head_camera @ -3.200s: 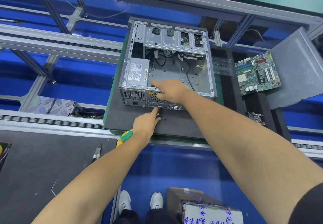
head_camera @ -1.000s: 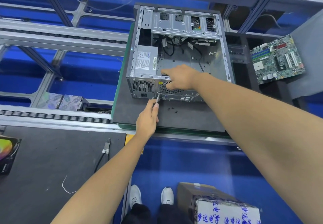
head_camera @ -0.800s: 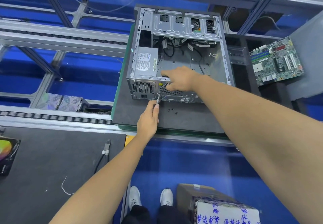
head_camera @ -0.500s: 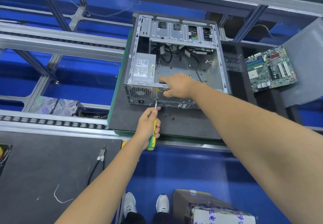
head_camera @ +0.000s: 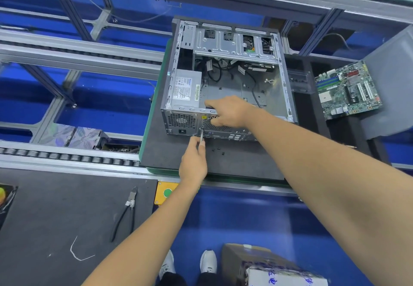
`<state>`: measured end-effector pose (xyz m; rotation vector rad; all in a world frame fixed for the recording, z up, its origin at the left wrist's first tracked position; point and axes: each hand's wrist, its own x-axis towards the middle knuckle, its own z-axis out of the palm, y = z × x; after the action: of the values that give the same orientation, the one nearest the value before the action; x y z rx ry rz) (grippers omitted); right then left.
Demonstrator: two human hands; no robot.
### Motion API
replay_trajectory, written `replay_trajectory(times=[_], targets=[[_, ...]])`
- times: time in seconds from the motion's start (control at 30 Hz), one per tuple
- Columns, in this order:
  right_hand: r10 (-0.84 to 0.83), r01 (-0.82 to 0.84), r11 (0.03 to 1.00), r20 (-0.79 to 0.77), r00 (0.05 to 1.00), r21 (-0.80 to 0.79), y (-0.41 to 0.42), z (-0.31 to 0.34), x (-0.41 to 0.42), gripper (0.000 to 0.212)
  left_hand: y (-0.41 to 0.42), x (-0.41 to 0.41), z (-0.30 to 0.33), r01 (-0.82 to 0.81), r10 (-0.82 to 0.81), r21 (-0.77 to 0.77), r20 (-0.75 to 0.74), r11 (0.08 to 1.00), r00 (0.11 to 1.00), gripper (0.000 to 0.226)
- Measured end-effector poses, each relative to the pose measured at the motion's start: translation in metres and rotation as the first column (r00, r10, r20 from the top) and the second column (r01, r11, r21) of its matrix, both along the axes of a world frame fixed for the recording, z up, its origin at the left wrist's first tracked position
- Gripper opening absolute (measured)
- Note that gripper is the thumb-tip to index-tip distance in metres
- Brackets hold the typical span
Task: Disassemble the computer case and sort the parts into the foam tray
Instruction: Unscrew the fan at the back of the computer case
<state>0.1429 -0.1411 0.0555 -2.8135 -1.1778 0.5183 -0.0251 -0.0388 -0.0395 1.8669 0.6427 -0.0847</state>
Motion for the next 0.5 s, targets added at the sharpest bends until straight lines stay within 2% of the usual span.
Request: replay_trajectory(times=[0.03, 0.07, 0.13, 0.17, 0.27, 0.33, 0.37, 0.43, 0.5], targets=[[-0.001, 0.001, 1.000, 0.000, 1.000, 0.002, 0.000, -0.001, 0.000, 0.045, -0.001, 0.000, 0.000, -0.009, 0.010, -0.059, 0.010, 0.998, 1.000, 0.021], [-0.001, 0.001, 1.000, -0.002, 1.000, 0.002, 0.000, -0.001, 0.000, 0.045, -0.002, 0.001, 0.001, -0.047, 0.051, -0.214, 0.015, 0.976, 0.999, 0.021], [-0.002, 0.002, 1.000, 0.003, 1.000, 0.007, -0.001, -0.001, 0.000, 0.047, -0.001, 0.003, 0.003, -0.104, 0.102, -0.532, -0.033, 0.840, 0.994, 0.021], [-0.004, 0.003, 1.000, 0.006, 1.000, 0.012, -0.001, -0.001, 0.000, 0.047, 0.002, 0.002, 0.003, -0.101, 0.087, -0.622, -0.053, 0.776, 0.995, 0.023], [-0.003, 0.003, 1.000, 0.010, 1.000, 0.017, -0.001, -0.002, 0.000, 0.047, 0.014, 0.002, 0.001, -0.050, 0.007, -0.814, -0.056, 0.579, 0.998, 0.034], [-0.007, 0.007, 1.000, 0.006, 1.000, 0.013, -0.001, -0.003, 0.001, 0.047, 0.017, 0.002, 0.003, -0.070, -0.004, -0.896, -0.080, 0.439, 0.997, 0.043], [-0.009, 0.009, 1.000, 0.005, 1.000, 0.010, -0.001, -0.003, 0.001, 0.047, 0.017, 0.002, 0.004, -0.089, -0.005, -0.912, -0.100, 0.401, 0.995, 0.046], [-0.014, 0.014, 1.000, 0.005, 1.000, 0.001, 0.000, -0.003, 0.001, 0.048, 0.016, 0.003, 0.006, -0.108, -0.005, -0.918, -0.119, 0.382, 0.993, 0.047], [-0.015, 0.015, 1.000, 0.001, 1.000, 0.000, 0.000, -0.001, 0.001, 0.049, 0.015, 0.002, 0.008, -0.075, -0.034, -0.879, -0.104, 0.470, 0.994, 0.039]])
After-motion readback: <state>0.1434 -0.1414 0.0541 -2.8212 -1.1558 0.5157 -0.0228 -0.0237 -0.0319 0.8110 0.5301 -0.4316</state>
